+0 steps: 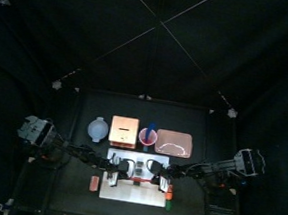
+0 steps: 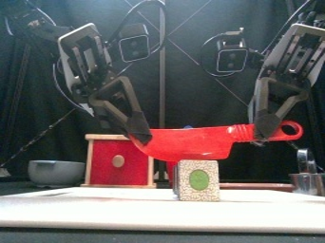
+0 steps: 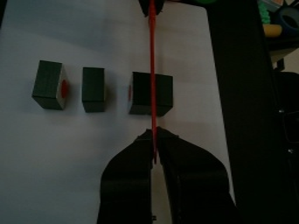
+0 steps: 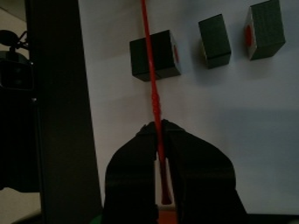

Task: Place sushi on board then cut the sushi with the knife then place the pieces on the plate
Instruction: Cut the sushi into 4 pieces

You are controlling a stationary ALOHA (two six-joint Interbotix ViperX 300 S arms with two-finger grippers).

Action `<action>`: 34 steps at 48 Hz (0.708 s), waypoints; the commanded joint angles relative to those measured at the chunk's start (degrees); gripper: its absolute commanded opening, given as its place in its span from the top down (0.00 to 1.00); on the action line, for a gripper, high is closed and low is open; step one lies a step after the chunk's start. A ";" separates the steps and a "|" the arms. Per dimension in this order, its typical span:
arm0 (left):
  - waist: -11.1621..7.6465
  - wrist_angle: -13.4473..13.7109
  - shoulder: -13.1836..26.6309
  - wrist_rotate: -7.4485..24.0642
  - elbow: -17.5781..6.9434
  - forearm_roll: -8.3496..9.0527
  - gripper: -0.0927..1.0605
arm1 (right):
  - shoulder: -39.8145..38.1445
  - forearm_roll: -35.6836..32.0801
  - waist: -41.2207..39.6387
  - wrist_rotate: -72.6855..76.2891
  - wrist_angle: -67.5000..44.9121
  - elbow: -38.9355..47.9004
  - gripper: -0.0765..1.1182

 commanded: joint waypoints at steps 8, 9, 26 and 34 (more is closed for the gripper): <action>0.00 -0.44 0.09 0.00 -1.32 -0.18 0.54 | -0.26 0.26 0.35 0.09 -0.26 -0.53 0.67; 0.00 -0.44 0.09 0.00 -1.32 -0.18 0.54 | -0.26 0.26 0.35 0.09 -0.26 -0.53 0.67; 0.00 -0.35 1.58 -0.18 -1.32 -0.44 0.54 | 2.55 0.35 0.79 0.18 -0.09 -0.62 0.67; -0.18 0.00 2.90 -0.09 -1.23 -1.93 0.54 | 4.66 0.97 1.41 0.18 0.70 -1.32 0.67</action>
